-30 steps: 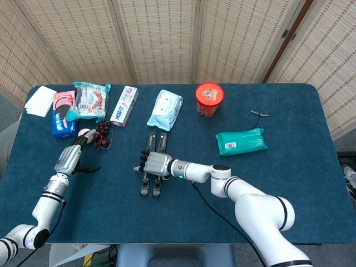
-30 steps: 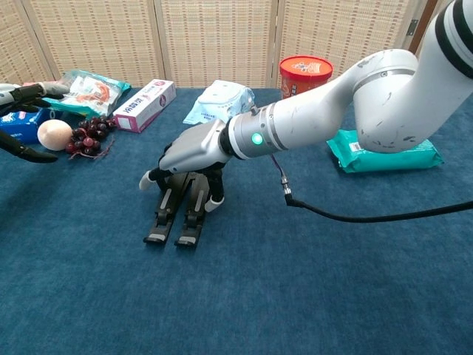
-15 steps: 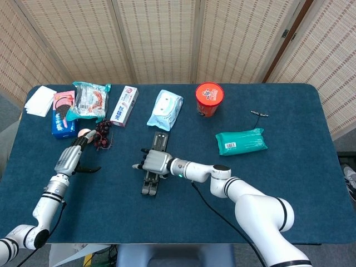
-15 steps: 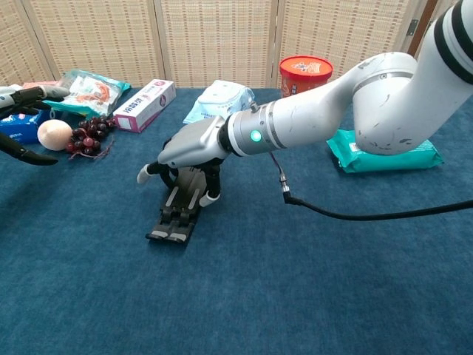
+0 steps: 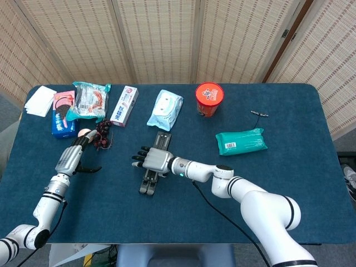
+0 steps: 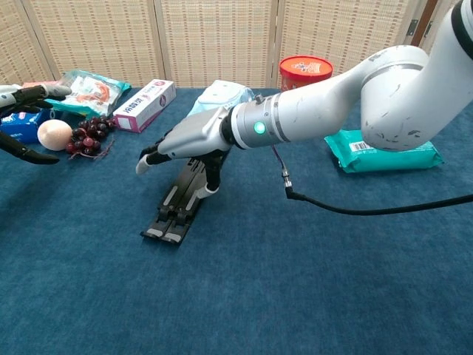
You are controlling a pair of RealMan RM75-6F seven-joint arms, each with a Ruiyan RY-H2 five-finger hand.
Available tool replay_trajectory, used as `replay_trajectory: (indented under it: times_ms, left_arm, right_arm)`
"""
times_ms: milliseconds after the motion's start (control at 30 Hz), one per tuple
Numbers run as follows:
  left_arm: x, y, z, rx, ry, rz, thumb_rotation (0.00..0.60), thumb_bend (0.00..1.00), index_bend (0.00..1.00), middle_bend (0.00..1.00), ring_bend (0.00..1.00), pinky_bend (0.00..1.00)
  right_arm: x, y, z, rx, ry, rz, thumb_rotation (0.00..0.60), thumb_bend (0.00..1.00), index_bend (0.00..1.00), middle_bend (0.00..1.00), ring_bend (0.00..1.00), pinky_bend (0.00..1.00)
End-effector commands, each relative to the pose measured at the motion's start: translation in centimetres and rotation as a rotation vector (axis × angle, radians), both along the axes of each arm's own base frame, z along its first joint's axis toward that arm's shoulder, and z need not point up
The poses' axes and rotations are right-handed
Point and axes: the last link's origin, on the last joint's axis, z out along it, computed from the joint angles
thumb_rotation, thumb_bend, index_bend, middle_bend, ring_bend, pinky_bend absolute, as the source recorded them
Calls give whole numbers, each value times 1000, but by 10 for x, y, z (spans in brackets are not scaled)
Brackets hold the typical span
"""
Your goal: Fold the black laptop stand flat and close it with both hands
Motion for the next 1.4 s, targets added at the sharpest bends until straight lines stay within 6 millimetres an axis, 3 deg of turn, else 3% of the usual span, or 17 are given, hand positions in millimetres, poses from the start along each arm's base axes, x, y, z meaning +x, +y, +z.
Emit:
replay_trajectory:
  times_ms: [33, 233, 367, 567, 767, 1067, 1200, 1400]
  left_arm:
    - [0, -1, 1, 2, 10, -4, 600, 120, 0, 58, 65, 52]
    - [0, -4, 9, 16, 30, -15, 600, 120, 0, 59, 65, 52]
    - [-1, -8, 14, 37, 49, -19, 600, 120, 0, 67, 65, 52]
    - [-6, -23, 24, 81, 124, -25, 600, 120, 0, 77, 65, 52]
    - [-12, -42, 38, 119, 180, -29, 600, 120, 0, 84, 65, 51]
    - [-28, -88, 71, 190, 273, -2, 600, 120, 0, 84, 65, 52]
    - [-34, -113, 83, 206, 325, 24, 600, 120, 0, 85, 65, 52]
    - [-44, -147, 92, 236, 349, 79, 600, 120, 0, 86, 65, 51]
  right_arm:
    - [-3, -3, 14, -29, -56, -29, 600, 209, 0, 0, 0, 0]
    - [-33, -6, 65, -140, -179, -140, 600, 209, 0, 0, 0, 0]
    - [-60, 4, 101, -225, -242, -239, 600, 209, 0, 0, 0, 0]
    - [-118, 43, 167, -432, -281, -396, 600, 209, 0, 0, 0, 0]
    - [-171, 86, 204, -568, -289, -555, 600, 209, 0, 0, 0, 0]
    - [-248, 158, 248, -768, -328, -794, 600, 167, 0, 0, 0, 0]
    - [-268, 185, 256, -802, -330, -859, 600, 131, 0, 0, 0, 0]
    - [-282, 213, 261, -817, -332, -883, 600, 114, 0, 0, 0, 0]
